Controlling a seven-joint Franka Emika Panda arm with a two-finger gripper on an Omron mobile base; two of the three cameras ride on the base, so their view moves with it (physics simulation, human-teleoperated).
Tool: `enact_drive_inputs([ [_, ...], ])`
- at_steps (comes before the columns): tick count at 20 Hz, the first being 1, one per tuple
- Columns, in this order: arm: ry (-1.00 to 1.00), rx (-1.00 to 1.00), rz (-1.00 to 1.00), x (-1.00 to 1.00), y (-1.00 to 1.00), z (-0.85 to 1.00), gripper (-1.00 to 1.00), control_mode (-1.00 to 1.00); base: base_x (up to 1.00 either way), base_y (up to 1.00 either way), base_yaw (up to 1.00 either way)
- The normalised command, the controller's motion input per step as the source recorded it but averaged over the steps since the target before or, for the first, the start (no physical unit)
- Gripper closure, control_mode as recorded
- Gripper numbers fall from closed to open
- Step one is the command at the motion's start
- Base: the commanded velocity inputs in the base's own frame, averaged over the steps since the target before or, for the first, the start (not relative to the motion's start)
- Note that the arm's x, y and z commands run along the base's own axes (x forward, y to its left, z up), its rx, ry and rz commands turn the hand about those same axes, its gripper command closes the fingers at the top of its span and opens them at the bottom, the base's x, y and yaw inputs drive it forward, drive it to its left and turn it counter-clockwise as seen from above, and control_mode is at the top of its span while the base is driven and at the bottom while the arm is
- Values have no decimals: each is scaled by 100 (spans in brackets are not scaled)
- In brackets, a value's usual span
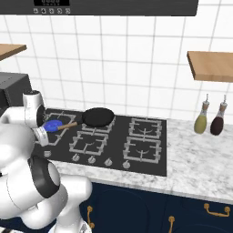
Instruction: Turn off the left burner of the stove.
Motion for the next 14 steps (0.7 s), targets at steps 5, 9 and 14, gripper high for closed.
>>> enact_drive_inputs([
  [5, 0, 0, 0, 0, 0, -4, -100, -100, 0, 0, 0],
  [9, 1, 0, -7, 10, 0, -27, -100, -100, 0, 0, 0],
  [14, 8, 0, -2, 19, 1, -25, -100, -100, 0, 0, 0],
])
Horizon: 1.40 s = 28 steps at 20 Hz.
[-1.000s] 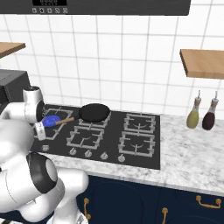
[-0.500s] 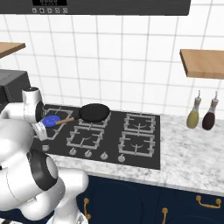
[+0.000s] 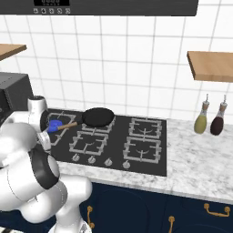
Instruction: Turn off the left burner of the stove.
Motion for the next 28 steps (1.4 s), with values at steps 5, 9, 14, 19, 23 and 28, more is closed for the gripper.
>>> enact_drive_inputs([
  [5, 10, 0, 0, 11, 19, -17, -100, -100, 0, 0, 0],
  [9, 6, 0, 0, 6, 20, -18, -100, -100, 0, 0, 0],
  [14, 2, 0, 0, 5, 3, -11, -100, -100, 0, 0, 0],
  [19, 0, 0, 0, 0, 0, -13, -100, -100, 0, 0, 0],
  [23, 0, 0, 0, 0, 0, -14, -100, -100, 0, 0, 0],
  [28, 0, 0, 0, 3, 0, -13, -100, -100, 0, 0, 0],
])
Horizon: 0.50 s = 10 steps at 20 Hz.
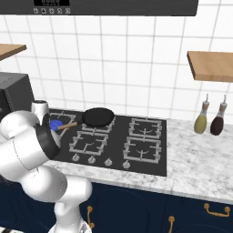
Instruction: Turn off the left burner of the stove.
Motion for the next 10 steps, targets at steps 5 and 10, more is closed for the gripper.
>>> enact_drive_inputs([
  [5, 0, 0, 0, 8, 0, -12, -100, -100, 0, 0, 0],
  [10, 0, 0, 0, 7, 0, -10, -100, -100, 0, 0, 0],
])
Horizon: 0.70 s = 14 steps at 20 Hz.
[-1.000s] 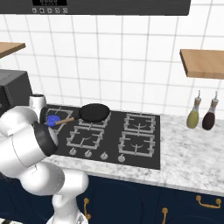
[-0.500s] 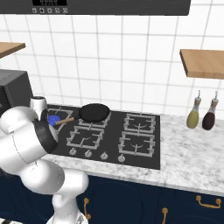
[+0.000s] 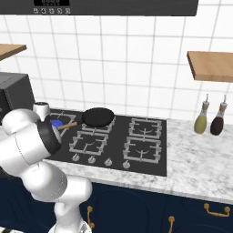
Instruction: Turn off the left burner of the stove.
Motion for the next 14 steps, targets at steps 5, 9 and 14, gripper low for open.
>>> enact_drive_inputs([
  [5, 0, -2, 0, 3, 0, -13, -100, -100, 0, 0, 0],
  [9, 0, -2, 0, 2, 0, -12, -100, -100, 0, 0, 0],
  [14, 0, -1, 0, 3, 0, -10, -100, -100, 0, 0, 0],
])
